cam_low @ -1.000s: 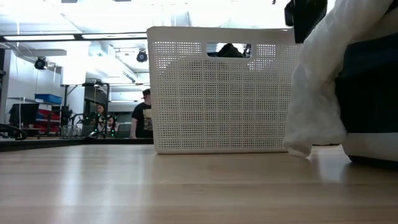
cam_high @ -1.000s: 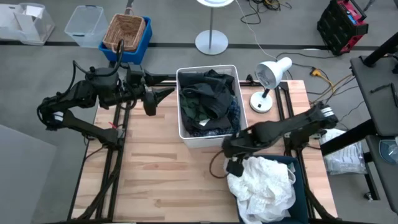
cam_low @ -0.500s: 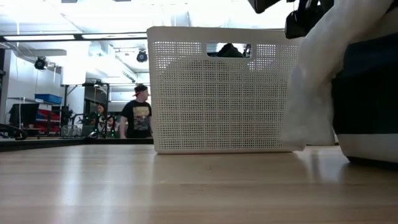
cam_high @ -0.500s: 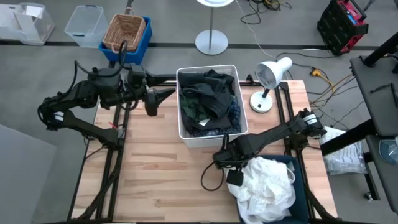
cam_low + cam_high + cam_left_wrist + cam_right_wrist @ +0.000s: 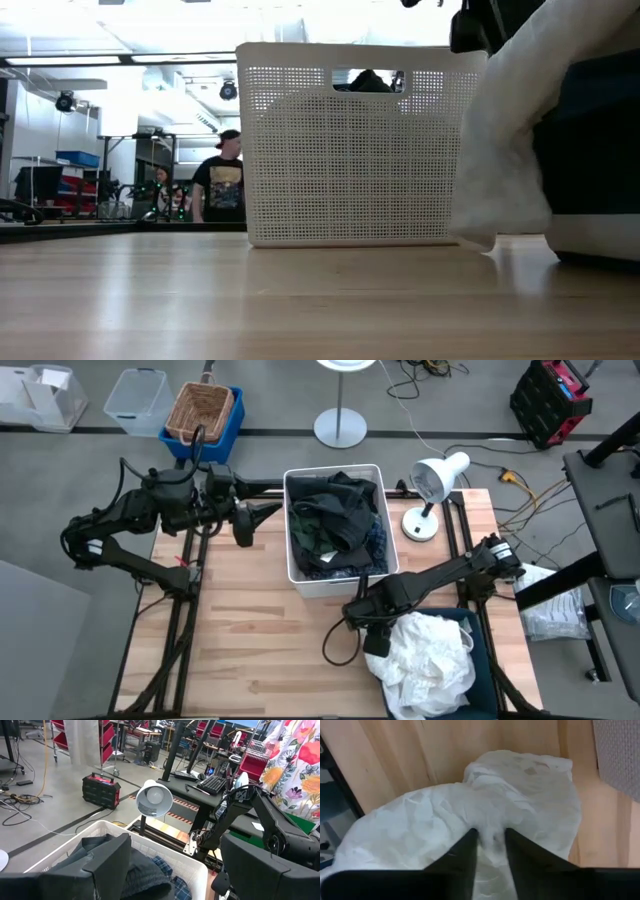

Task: Sort clothes
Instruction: Put the white dress into the blue laundry bin, then return to Home Position

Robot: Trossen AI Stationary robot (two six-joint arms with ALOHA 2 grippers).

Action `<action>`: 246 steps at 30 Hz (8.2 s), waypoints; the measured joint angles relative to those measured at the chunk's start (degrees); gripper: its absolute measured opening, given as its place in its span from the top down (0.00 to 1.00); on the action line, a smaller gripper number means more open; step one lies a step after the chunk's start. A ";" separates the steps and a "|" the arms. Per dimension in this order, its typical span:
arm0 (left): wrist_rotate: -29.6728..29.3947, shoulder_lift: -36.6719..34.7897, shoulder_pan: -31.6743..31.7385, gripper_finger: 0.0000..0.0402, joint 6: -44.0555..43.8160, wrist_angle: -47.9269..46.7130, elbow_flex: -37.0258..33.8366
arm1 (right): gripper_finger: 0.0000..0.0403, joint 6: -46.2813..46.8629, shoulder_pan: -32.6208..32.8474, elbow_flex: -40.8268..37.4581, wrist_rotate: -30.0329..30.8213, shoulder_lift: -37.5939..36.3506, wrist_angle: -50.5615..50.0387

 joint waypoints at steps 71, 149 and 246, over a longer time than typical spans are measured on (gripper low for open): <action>0.97 0.44 0.36 0.30 4.21 -3.08 0.00 | 0.70 25.25 9.64 -22.70 -0.17 -22.88 12.52; 3.67 -66.92 -14.41 0.30 14.78 37.95 -92.15 | 0.80 -26.14 -13.16 -95.56 16.13 -101.29 104.12; -4.04 -62.86 -14.41 0.30 15.80 38.07 -91.91 | 0.82 -22.83 -13.16 -95.60 16.18 -100.24 100.05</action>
